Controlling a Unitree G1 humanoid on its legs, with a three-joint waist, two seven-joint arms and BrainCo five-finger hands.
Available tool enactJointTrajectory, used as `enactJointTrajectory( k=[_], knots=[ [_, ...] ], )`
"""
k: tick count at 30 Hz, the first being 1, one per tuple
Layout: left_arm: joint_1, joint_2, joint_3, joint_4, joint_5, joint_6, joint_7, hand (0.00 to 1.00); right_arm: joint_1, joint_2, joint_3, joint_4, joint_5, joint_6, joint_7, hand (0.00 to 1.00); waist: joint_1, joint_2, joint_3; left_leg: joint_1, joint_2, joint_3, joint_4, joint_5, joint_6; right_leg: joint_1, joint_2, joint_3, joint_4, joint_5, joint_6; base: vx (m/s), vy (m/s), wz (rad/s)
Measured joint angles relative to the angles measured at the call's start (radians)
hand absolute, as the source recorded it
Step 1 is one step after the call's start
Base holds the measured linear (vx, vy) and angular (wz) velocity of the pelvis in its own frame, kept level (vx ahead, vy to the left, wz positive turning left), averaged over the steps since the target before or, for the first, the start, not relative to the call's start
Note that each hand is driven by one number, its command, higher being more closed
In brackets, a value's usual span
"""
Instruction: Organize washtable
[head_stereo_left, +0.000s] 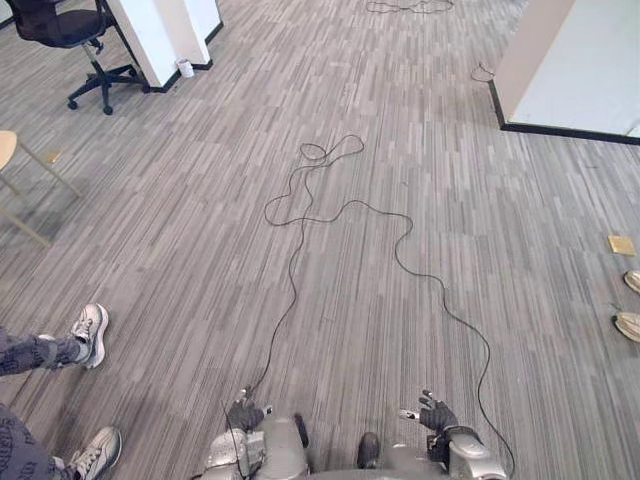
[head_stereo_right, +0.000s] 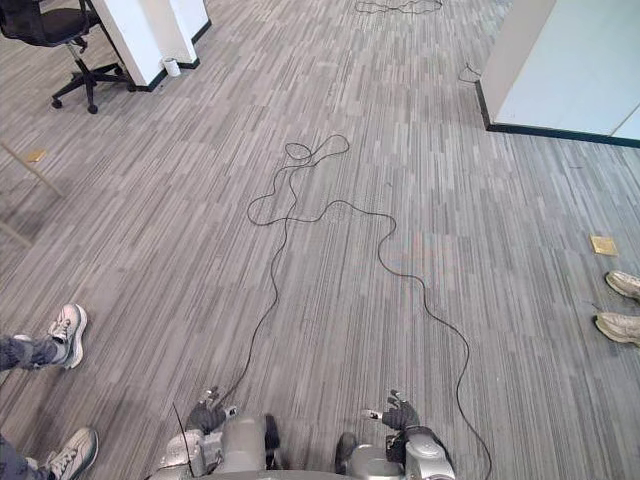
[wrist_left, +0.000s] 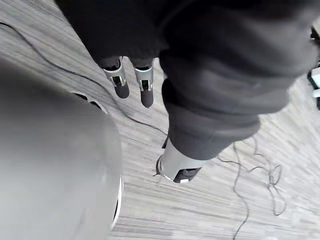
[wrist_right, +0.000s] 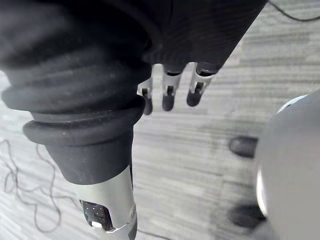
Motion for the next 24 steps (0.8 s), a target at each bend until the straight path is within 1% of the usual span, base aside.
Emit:
enactJointTrajectory(
  k=[1,2,3,4,5,6,7,8,9,10,11,12,13,14,15,16,17,18,19,20,21,22,23,24],
  knots=[
    [0.0,-0.003,0.003,0.0,0.0,-0.002,0.0,0.0,-0.003,0.001,0.0,0.007,0.0,0.0,0.0,0.0,0.004,0.001,-0.001,-0.009,-0.016,-0.003,-0.141,0.023,-0.013,0.022,-0.007,0.003,-0.016,-0.007,0.011,0.82,0.175,-0.65],
    [0.001,-0.012,0.006,0.001,-0.008,-0.003,0.004,0.0,0.0,-0.003,0.001,0.023,0.0,-0.001,-0.001,0.0,0.023,0.019,-0.009,-0.018,-0.026,-0.007,-0.402,0.091,-0.029,0.073,-0.014,0.03,-0.055,-0.035,0.038,0.59,0.155,-0.59],
    [0.003,-0.016,0.006,0.003,-0.012,-0.004,0.004,0.0,0.001,-0.004,0.003,0.026,-0.001,-0.001,-0.001,0.0,0.027,0.026,-0.013,-0.031,-0.021,-0.006,-0.433,0.1,-0.03,0.096,-0.012,0.034,-0.065,-0.051,0.051,0.76,0.318,-0.61],
    [0.003,-0.019,0.011,0.005,-0.019,-0.005,0.003,0.0,0.011,-0.005,0.002,0.037,-0.001,0.001,-0.004,0.0,0.04,0.018,-0.022,-0.041,-0.026,0.0,-0.385,0.208,0.013,0.147,-0.034,0.046,-0.071,-0.092,0.076,0.55,0.272,-0.28],
    [0.004,-0.019,0.034,0.006,-0.017,-0.006,0.004,0.0,0.024,0.008,0.003,0.037,-0.001,0.0,-0.005,0.0,0.042,-0.009,-0.053,-0.046,-0.061,-0.001,-0.347,0.243,0.054,0.156,-0.073,0.048,-0.05,-0.115,0.081,0.69,0.321,-0.19],
    [0.004,-0.018,0.04,0.01,-0.017,-0.005,0.004,0.0,0.023,0.011,0.003,0.037,-0.001,-0.002,-0.004,0.0,0.04,-0.017,-0.061,-0.051,-0.073,-0.004,-0.323,0.243,0.08,0.146,-0.089,0.049,-0.015,-0.116,0.078,0.57,0.249,-0.09],
    [0.004,-0.019,0.049,0.015,-0.018,-0.003,0.004,0.0,0.023,0.012,0.002,0.039,-0.001,-0.004,-0.004,0.0,0.042,-0.02,-0.066,-0.057,-0.081,-0.004,-0.286,0.233,0.113,0.112,-0.105,0.049,0.085,-0.119,0.085,0.69,0.313,0.02],
    [0.001,-0.008,0.052,0.021,-0.018,-0.003,0.001,0.0,0.029,0.02,-0.001,0.042,-0.001,-0.003,-0.002,0.0,0.04,-0.036,-0.07,-0.033,-0.106,-0.005,-0.259,0.176,0.136,0.037,-0.141,0.05,0.306,-0.123,0.096,0.82,0.362,0.22],
    [-0.008,0.004,0.047,0.037,-0.017,0.001,0.0,0.0,0.033,0.028,-0.009,0.035,-0.001,-0.006,0.002,0.0,0.03,-0.071,-0.066,0.023,-0.149,-0.009,-0.261,0.122,0.158,-0.062,-0.201,0.056,0.579,-0.055,0.154,0.8,0.339,0.47],
    [-0.021,0.022,0.041,0.054,-0.017,0.01,0.0,0.0,0.029,0.029,-0.011,0.036,-0.001,-0.005,0.004,0.0,0.013,-0.087,-0.056,0.084,-0.182,-0.022,-0.27,0.089,0.168,-0.118,-0.236,0.062,0.759,0.001,0.169,0.65,0.248,0.52],
    [-0.028,0.032,0.035,0.073,-0.017,0.021,0.001,0.0,0.024,0.029,-0.014,0.039,-0.002,-0.005,0.004,0.0,0.009,-0.086,-0.045,0.135,-0.198,-0.033,-0.282,0.068,0.171,-0.149,-0.243,0.062,0.854,-0.027,0.162,0.64,0.231,0.42],
    [-0.024,0.032,0.033,0.094,-0.018,0.025,0.003,0.0,0.022,0.021,-0.015,0.031,-0.001,-0.006,0.004,0.0,0.006,-0.08,-0.039,0.242,-0.205,-0.043,-0.326,0.04,0.169,-0.203,-0.236,0.031,0.923,-0.1,0.135,0.63,0.2,0.25],
    [-0.02,0.031,0.019,0.097,-0.017,0.025,0.004,0.0,0.023,0.011,-0.003,0.023,-0.002,-0.008,0.004,0.0,0.002,-0.06,-0.034,0.343,-0.205,-0.05,-0.379,0.022,0.167,-0.263,-0.227,-0.034,0.904,-0.17,0.089,0.64,0.188,0.17],
    [-0.017,0.031,0.01,0.098,-0.017,0.025,0.003,0.0,0.022,0.007,0.001,0.017,-0.002,-0.01,0.004,0.0,-0.006,-0.055,-0.032,0.386,-0.204,-0.056,-0.403,0.014,0.165,-0.299,-0.219,-0.065,0.876,-0.194,0.071,0.64,0.151,0.16],
    [-0.02,0.031,-0.002,0.109,-0.016,0.026,0.002,0.0,0.018,0.003,0.005,0.009,-0.002,-0.018,0.004,0.0,-0.015,-0.05,-0.029,0.439,-0.202,-0.061,-0.438,0.001,0.163,-0.361,-0.201,-0.11,0.805,-0.213,0.061,0.79,0.127,0.17],
    [-0.033,0.028,-0.018,0.12,-0.015,0.03,0.001,0.0,0.016,-0.007,0.011,-0.006,-0.002,-0.026,0.004,0.0,-0.02,-0.046,-0.026,0.509,-0.202,-0.064,-0.488,-0.015,0.154,-0.465,-0.168,-0.169,0.627,-0.198,0.065,0.66,0.096,0.19],
    [-0.036,0.024,-0.018,0.12,-0.014,0.03,0.001,0.0,0.016,-0.01,0.015,-0.012,-0.002,-0.028,0.004,0.0,-0.026,-0.046,-0.025,0.535,-0.202,-0.067,-0.51,-0.02,0.146,-0.495,-0.154,-0.189,0.526,-0.162,0.07,0.68,0.077,0.29],
    [-0.035,0.021,-0.019,0.119,-0.008,0.03,0.001,0.0,0.016,-0.01,0.012,-0.014,0.004,-0.027,0.005,0.0,-0.039,-0.048,-0.025,0.572,-0.203,-0.075,-0.543,-0.029,0.129,-0.522,-0.129,-0.211,0.359,-0.084,0.08,0.57,0.039,0.5],
    [-0.028,0.022,-0.025,0.12,0.006,0.03,0.001,0.0,0.012,-0.003,0.015,-0.02,0.002,-0.029,0.006,0.0,-0.061,-0.059,-0.022,0.647,-0.206,-0.091,-0.571,-0.059,0.083,-0.56,-0.103,-0.219,0.194,0.001,0.079,0.9,0.037,0.53],
    [-0.023,0.027,-0.029,0.12,0.015,0.03,0.001,0.0,0.011,0.001,0.015,-0.02,0.001,-0.029,0.006,0.0,-0.066,-0.065,-0.024,0.676,-0.208,-0.102,-0.568,-0.073,0.061,-0.57,-0.098,-0.213,0.179,0.011,0.073,0.99,-0.01,0.61],
    [-0.003,0.035,-0.036,0.121,0.024,0.03,0.0,0.0,0.021,0.008,0.015,-0.02,0.001,-0.029,0.005,0.0,-0.072,-0.079,-0.035,0.722,-0.213,-0.125,-0.533,-0.095,0.036,-0.565,-0.095,-0.196,0.18,0.017,0.057,0.87,-0.041,0.5],
    [-0.004,0.033,-0.034,0.122,0.025,0.03,0.0,0.0,0.022,0.006,0.01,-0.021,0.003,-0.029,0.005,0.0,-0.074,-0.071,-0.039,0.725,-0.204,-0.141,-0.484,-0.111,0.042,-0.568,-0.082,-0.163,0.206,0.094,-0.021,0.89,-0.068,0.59],
    [-0.004,0.023,-0.035,0.123,0.027,0.029,0.0,0.0,0.022,-0.005,0.0,-0.022,-0.001,-0.029,0.008,0.0,-0.072,-0.037,-0.052,0.686,-0.163,-0.154,-0.338,-0.118,0.035,-0.564,-0.066,-0.163,0.264,0.151,-0.056,0.87,-0.092,0.47],
    [-0.004,0.006,-0.033,0.123,0.027,0.029,0.0,0.0,0.021,-0.017,-0.009,-0.024,0.001,-0.028,0.009,0.0,-0.072,-0.012,-0.059,0.631,-0.12,-0.157,-0.16,-0.097,0.001,-0.531,-0.049,-0.182,0.276,0.178,-0.075,0.84,-0.08,0.33]
  ],
)
